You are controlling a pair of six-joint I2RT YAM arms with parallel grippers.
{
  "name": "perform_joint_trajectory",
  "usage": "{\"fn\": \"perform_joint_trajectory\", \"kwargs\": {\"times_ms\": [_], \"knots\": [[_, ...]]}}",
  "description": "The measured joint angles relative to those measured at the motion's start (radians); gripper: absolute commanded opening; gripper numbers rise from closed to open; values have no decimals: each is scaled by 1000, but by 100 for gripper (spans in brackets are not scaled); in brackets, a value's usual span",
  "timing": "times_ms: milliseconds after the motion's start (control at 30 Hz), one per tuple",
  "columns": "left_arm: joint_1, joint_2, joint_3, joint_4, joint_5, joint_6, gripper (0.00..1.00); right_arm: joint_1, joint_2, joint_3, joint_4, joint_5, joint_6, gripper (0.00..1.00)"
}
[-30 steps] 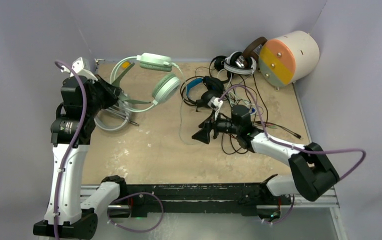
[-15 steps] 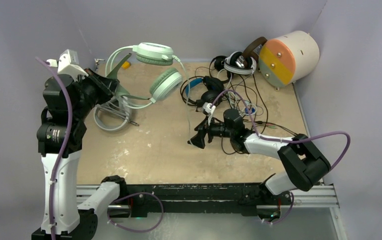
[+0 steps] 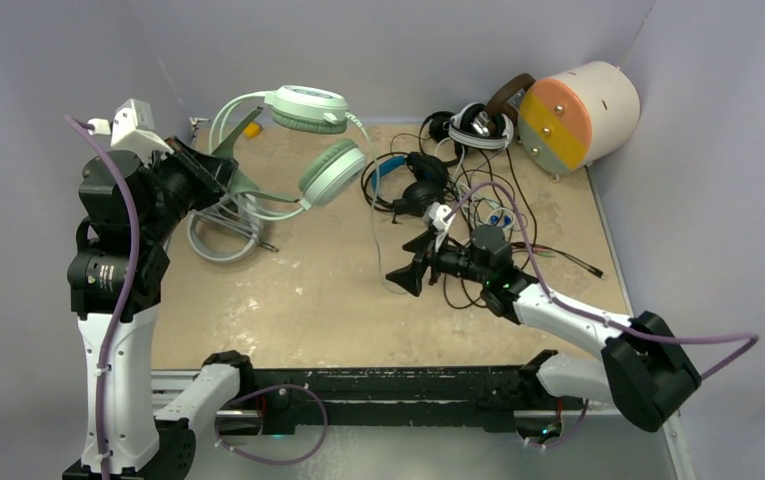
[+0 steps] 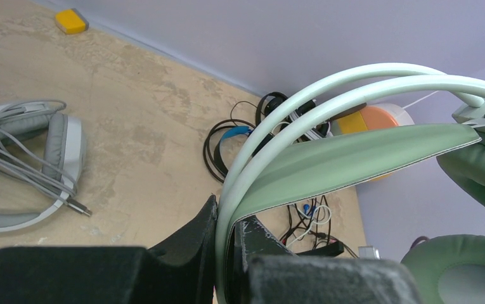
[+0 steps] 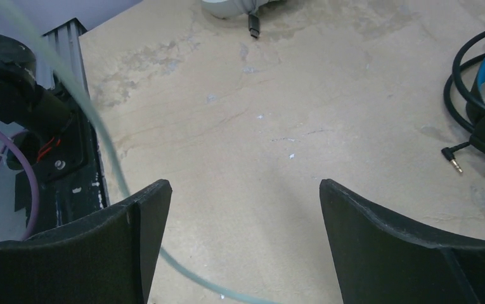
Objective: Wrap the headphones
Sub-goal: Wrap the headphones cable around the headphones.
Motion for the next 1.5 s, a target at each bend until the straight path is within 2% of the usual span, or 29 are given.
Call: {"fn": "perform_joint_trajectory", "kwargs": {"times_ms": [233,333,600,667,833,900,967,1133,1233,1500], "knots": [[0,8,-6,0,3,0,0,0,-121,-61,-7,-14,-53,95],[0,8,-18,-1,3,0,0,0,-100,-60,-8,-47,-64,99],[0,8,-22,0,3,0,0,0,31,-29,-40,-142,-80,96],[0,8,-22,0,3,1,0,3,57,-14,-46,-147,-80,90],[0,9,-22,0,14,0,0,7,143,31,-47,-147,-79,64],[0,10,-23,2,30,-2,0,7,178,45,-47,-141,-75,51],[0,13,-34,15,66,-6,0,9,199,53,-50,-136,-70,33],[0,33,-103,76,202,-41,0,11,212,66,-54,-111,-40,7],[0,58,-158,117,290,-72,0,11,212,74,-53,-95,-22,2],[0,88,-360,289,493,-217,0,10,212,75,-58,-20,18,0]]}}
